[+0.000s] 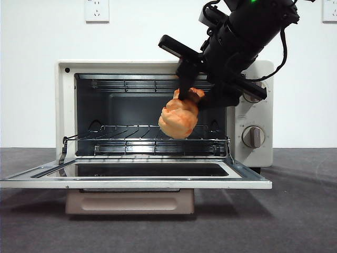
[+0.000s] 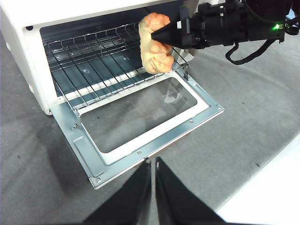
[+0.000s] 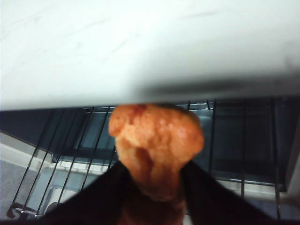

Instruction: The left arm flap open the oven, the right arm pick bread and place it into oven, the left arm flap close the oven

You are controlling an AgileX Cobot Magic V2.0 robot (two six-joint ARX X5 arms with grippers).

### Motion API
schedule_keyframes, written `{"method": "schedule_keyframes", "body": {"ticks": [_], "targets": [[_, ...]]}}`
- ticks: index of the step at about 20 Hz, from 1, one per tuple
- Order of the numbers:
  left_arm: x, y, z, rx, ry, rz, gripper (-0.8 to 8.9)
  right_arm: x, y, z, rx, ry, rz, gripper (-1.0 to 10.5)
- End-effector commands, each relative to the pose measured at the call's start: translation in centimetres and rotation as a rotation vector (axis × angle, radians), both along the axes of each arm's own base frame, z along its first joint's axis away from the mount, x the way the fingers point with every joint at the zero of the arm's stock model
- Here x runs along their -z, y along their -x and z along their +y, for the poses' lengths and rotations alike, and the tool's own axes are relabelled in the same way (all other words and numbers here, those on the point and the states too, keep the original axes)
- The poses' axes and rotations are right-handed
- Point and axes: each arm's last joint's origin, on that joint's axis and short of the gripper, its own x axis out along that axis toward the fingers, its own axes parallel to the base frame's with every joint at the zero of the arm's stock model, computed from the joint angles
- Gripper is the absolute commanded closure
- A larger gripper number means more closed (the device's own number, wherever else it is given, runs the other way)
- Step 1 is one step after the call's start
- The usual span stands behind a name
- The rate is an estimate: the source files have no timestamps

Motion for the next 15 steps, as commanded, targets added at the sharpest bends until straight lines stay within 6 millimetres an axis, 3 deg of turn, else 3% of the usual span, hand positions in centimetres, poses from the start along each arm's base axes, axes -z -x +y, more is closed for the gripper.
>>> {"method": "schedule_keyframes", "body": {"ticks": [1, 9, 15], "targets": [[-0.7, 0.2, 0.1, 0.007, 0.02, -0.024, 7.94, -0.2, -0.4, 0.6, 0.002, -0.019, -0.02, 6.1], [-0.7, 0.1, 0.1, 0.007, 0.02, -0.023, 7.94, -1.2, 0.6, 0.3, -0.053, -0.044, 0.012, 6.0], [-0.2, -1.6, -1.5, -0.022, -0.031, 0.056, 7.99, -6.1, 6.6, -1.6, -0.189, 0.028, -0.011, 6.0]]}}
